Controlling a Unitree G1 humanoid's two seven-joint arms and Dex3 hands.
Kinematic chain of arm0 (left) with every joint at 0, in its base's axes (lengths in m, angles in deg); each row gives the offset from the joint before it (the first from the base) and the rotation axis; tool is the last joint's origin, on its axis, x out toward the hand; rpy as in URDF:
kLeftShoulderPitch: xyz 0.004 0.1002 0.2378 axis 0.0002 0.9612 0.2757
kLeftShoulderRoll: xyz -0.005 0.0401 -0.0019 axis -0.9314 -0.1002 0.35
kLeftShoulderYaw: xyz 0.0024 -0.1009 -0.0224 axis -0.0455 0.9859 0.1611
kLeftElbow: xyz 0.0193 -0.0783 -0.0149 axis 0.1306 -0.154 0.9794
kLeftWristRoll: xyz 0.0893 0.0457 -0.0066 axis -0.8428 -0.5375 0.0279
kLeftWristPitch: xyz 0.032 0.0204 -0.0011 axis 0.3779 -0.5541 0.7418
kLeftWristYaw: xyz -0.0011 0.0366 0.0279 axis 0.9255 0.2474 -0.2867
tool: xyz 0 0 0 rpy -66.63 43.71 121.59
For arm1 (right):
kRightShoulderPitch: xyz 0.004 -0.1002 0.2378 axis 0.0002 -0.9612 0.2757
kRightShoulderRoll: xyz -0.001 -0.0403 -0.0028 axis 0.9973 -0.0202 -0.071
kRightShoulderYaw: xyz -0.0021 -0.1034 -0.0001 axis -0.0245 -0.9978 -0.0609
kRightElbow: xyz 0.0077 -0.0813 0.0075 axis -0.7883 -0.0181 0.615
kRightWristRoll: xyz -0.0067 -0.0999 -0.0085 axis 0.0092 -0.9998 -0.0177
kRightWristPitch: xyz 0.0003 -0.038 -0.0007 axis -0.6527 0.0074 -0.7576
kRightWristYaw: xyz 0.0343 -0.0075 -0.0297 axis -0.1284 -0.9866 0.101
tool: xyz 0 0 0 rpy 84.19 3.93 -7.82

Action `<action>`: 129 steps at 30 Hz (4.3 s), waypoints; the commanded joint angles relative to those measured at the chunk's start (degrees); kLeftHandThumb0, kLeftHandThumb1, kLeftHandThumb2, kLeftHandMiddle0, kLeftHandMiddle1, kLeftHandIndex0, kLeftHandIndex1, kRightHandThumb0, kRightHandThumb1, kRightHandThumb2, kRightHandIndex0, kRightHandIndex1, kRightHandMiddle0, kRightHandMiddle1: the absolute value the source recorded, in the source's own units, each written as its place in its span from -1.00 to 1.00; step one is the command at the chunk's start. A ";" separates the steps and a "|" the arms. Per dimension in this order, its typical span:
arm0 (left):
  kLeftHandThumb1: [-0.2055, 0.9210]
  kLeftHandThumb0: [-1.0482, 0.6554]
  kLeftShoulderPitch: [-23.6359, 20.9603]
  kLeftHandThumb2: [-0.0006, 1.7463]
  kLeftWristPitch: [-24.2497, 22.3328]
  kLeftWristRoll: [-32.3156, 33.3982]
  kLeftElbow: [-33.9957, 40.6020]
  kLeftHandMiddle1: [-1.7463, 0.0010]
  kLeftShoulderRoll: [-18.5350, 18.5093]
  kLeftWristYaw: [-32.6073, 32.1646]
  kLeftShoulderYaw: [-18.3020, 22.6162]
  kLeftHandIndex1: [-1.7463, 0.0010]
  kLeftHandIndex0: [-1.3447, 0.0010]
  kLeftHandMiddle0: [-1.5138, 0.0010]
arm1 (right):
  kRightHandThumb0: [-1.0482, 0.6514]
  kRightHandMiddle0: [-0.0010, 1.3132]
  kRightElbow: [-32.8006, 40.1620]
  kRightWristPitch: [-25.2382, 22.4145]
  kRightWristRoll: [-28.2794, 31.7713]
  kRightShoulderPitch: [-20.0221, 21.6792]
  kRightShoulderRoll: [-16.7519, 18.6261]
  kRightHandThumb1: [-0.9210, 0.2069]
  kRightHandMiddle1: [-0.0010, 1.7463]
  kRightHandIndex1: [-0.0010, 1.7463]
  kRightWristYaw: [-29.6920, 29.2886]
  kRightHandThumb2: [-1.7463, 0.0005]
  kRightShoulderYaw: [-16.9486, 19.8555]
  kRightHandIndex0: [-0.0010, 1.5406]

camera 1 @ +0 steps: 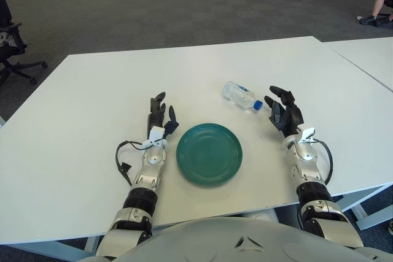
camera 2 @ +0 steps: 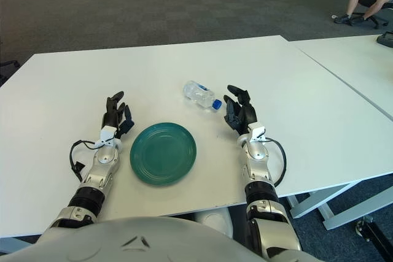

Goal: Put the bottle into the plate.

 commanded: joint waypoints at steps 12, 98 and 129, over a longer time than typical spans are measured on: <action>1.00 -0.72 -0.14 -0.01 5.11 -0.96 -6.41 0.98 -3.54 0.25 0.45 0.02 1.00 0.42 | -0.53 -1.00 4.58 -2.23 1.97 -0.35 -0.38 -1.00 -0.05 -0.81 1.65 0.17 0.13 -0.50; 1.00 -0.66 -1.65 -0.05 11.77 -0.40 -11.07 0.99 -2.00 -2.81 0.90 0.05 1.00 0.46 | -0.75 -1.00 -27.47 -13.78 -40.21 48.44 -2.88 -1.00 -0.40 -0.94 -23.01 0.49 -32.87 -0.63; 1.00 -0.63 -0.62 -0.03 8.28 0.99 -3.53 1.00 -2.99 -1.29 2.81 0.08 1.00 0.47 | -0.81 -1.00 -33.70 -23.41 -40.78 53.13 -3.63 -1.00 -0.55 -0.98 -22.47 0.58 -34.88 -0.68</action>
